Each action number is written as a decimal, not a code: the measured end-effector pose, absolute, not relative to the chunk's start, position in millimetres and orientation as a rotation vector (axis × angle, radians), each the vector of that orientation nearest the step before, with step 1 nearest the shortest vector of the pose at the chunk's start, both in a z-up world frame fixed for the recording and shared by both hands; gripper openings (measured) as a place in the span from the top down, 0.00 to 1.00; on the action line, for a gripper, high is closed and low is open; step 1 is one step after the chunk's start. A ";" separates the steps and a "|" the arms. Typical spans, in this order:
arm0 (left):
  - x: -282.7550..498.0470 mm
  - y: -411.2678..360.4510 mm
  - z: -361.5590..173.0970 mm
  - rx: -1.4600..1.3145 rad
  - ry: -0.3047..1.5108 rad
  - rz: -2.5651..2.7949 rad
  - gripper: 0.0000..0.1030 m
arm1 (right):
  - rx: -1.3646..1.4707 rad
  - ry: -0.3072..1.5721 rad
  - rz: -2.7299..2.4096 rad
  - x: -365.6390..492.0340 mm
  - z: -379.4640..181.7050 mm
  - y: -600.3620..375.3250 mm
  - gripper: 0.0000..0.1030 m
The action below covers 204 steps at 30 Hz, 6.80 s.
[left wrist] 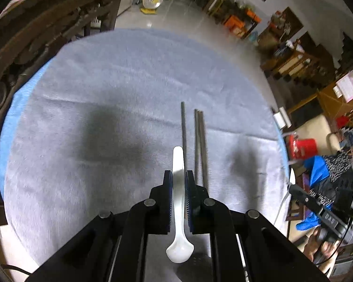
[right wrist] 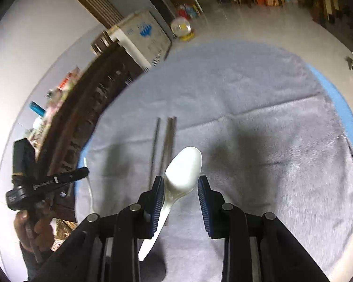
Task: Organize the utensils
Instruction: 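Lift both white spoons off the cloth toward the black holder, then lower both white spoons handle-first into the black holder, then open both tools to release the white spoons inside the holder, then move both open tools back over the chopsticks lying on the cloth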
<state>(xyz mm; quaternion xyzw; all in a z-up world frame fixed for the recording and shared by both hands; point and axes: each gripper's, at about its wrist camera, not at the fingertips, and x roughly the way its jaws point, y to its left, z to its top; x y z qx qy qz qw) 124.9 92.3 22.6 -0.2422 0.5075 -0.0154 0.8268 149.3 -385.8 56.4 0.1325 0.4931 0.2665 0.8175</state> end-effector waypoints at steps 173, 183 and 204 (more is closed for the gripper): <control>90.1 92.5 -105.3 -0.420 1.098 0.196 0.43 | -0.064 1.381 0.485 292.6 -68.3 -237.4 0.47; 87.7 92.2 -103.6 -0.414 1.097 0.191 0.43 | -0.230 1.385 0.429 289.1 -78.2 -206.8 0.46; 110.0 97.4 -90.7 -0.387 1.098 0.181 0.43 | -0.254 1.390 0.448 269.2 -75.7 -188.5 0.61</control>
